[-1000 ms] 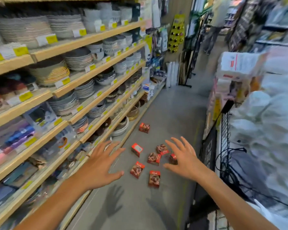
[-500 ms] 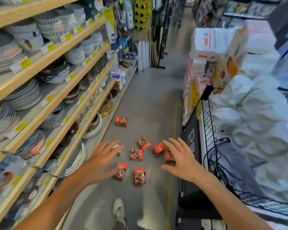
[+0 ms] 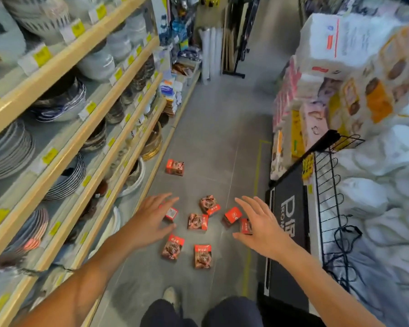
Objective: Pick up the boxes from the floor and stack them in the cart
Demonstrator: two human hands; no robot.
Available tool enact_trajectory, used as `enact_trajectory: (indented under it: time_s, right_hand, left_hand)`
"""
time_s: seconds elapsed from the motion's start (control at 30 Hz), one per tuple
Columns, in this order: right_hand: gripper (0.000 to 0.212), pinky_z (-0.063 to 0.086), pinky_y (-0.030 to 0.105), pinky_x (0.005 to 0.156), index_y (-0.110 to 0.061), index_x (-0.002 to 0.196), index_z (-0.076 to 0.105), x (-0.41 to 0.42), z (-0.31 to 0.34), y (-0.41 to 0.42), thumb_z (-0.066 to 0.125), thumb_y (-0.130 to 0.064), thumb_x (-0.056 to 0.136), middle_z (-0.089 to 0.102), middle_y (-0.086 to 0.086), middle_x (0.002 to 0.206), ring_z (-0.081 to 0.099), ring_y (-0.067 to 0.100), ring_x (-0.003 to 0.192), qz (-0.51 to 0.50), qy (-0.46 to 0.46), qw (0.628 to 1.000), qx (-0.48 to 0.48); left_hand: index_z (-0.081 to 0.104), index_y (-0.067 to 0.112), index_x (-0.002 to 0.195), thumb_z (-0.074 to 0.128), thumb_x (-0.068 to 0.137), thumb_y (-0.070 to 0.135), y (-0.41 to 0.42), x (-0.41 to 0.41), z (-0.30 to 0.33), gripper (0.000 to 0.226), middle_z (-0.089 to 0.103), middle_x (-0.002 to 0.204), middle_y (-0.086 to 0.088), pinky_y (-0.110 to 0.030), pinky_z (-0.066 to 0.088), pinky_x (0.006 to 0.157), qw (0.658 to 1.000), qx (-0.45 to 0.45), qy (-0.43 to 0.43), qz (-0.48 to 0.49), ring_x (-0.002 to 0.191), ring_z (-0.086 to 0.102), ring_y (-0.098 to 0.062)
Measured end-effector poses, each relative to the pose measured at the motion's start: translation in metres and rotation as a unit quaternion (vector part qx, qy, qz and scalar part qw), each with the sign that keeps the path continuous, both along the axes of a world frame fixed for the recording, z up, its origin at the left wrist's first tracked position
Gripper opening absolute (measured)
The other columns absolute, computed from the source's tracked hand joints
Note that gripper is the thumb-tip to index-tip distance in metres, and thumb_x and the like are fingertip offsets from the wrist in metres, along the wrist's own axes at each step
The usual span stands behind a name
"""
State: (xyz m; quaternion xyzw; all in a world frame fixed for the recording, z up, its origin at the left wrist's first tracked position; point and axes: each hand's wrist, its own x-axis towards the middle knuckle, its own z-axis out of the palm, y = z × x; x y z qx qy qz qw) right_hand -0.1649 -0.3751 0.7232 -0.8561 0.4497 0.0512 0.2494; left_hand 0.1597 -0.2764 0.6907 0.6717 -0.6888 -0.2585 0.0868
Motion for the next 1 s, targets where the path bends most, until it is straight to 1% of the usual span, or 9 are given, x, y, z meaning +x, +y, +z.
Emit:
enact_trajectory:
  time_s: [0.17,0.27,0.37,0.5,0.67,0.73,0.83,0.9,1.0]
  right_hand:
    - [0.093,0.017,0.05,0.125,-0.026,0.16,0.018,0.025,-0.061,-0.062,0.072,-0.042,0.086,0.019,-0.001,0.166,0.006,0.029,0.156,0.086,0.008,0.996,0.033]
    - [0.092,0.016,0.049,0.126,-0.021,0.16,0.023,0.047,-0.11,-0.095,0.073,-0.035,0.084,0.022,0.003,0.165,0.012,0.029,0.154,0.167,0.0,0.985,0.047]
    - [0.091,0.003,0.04,0.125,-0.023,0.161,0.014,0.07,-0.154,-0.109,0.069,-0.031,0.089,0.009,0.001,0.168,0.0,0.03,0.156,0.217,0.034,0.973,0.078]
    - [0.096,0.005,0.045,0.127,-0.026,0.161,0.002,0.099,-0.221,-0.108,0.066,-0.021,0.09,0.0,-0.004,0.169,-0.006,0.026,0.157,0.257,0.059,0.958,0.112]
    - [0.092,0.001,0.041,0.127,-0.023,0.162,0.001,0.15,-0.329,-0.092,0.063,-0.027,0.095,0.004,0.0,0.169,-0.002,0.029,0.156,0.321,0.091,0.935,0.118]
    - [0.104,0.016,0.048,0.126,-0.02,0.162,0.007,0.167,-0.392,-0.075,0.076,-0.027,0.085,0.015,0.006,0.168,0.011,0.035,0.155,0.363,0.116,0.919,0.098]
    - [0.133,0.05,0.049,0.105,-0.013,0.154,0.033,0.191,-0.49,-0.053,0.098,-0.036,0.041,0.05,0.012,0.15,0.05,0.038,0.137,0.396,0.167,0.901,0.069]
    - [0.137,0.052,0.05,0.101,-0.011,0.153,0.038,0.205,-0.558,-0.036,0.098,-0.024,0.031,0.053,0.014,0.148,0.053,0.039,0.133,0.408,0.162,0.898,0.038]
    - [0.123,0.05,0.052,0.104,-0.01,0.148,0.048,0.227,-0.643,-0.016,0.095,-0.019,0.035,0.052,0.016,0.148,0.054,0.04,0.132,0.438,0.144,0.887,0.01]
  left_hand:
    - [0.024,0.029,0.155,0.034,0.08,0.069,-0.021,0.001,-0.031,0.085,0.025,0.159,0.006,-0.02,0.01,0.114,0.997,0.032,0.018,0.067,0.146,0.021,-0.014]
    - [0.029,0.029,0.153,0.039,0.083,0.064,-0.025,0.002,-0.068,0.079,0.033,0.154,0.006,-0.021,0.015,0.114,0.989,0.032,0.037,0.139,0.143,0.028,-0.014]
    - [0.038,0.021,0.15,0.044,0.085,0.059,-0.022,0.002,-0.115,0.076,0.041,0.151,-0.001,-0.023,0.021,0.115,0.982,0.043,0.036,0.18,0.14,0.036,-0.02]
    - [0.046,0.012,0.146,0.048,0.086,0.054,-0.006,0.001,-0.184,0.073,0.046,0.147,-0.004,-0.029,0.028,0.114,0.967,0.062,0.055,0.241,0.137,0.043,-0.023]
    - [0.036,0.032,0.148,0.052,0.09,0.055,0.013,0.015,-0.297,0.064,0.04,0.148,0.013,-0.021,0.029,0.109,0.945,0.071,0.101,0.302,0.136,0.035,-0.003]
    - [0.04,0.03,0.147,0.069,0.089,0.043,0.026,0.019,-0.346,0.066,0.046,0.145,0.01,-0.02,0.034,0.105,0.936,0.08,0.099,0.328,0.13,0.043,-0.005]
    - [0.049,0.022,0.14,0.08,0.081,0.029,0.046,0.024,-0.41,0.067,0.057,0.133,0.001,-0.022,0.043,0.096,0.929,0.097,0.105,0.342,0.118,0.059,-0.018]
    - [0.047,0.024,0.143,0.076,0.086,0.031,0.066,0.028,-0.456,0.065,0.055,0.137,0.002,-0.021,0.039,0.099,0.926,0.098,0.108,0.349,0.123,0.055,-0.017]
    - [0.041,0.027,0.147,0.068,0.091,0.033,0.089,0.032,-0.52,0.063,0.048,0.145,0.007,-0.016,0.028,0.105,0.914,0.102,0.119,0.375,0.133,0.044,-0.011]
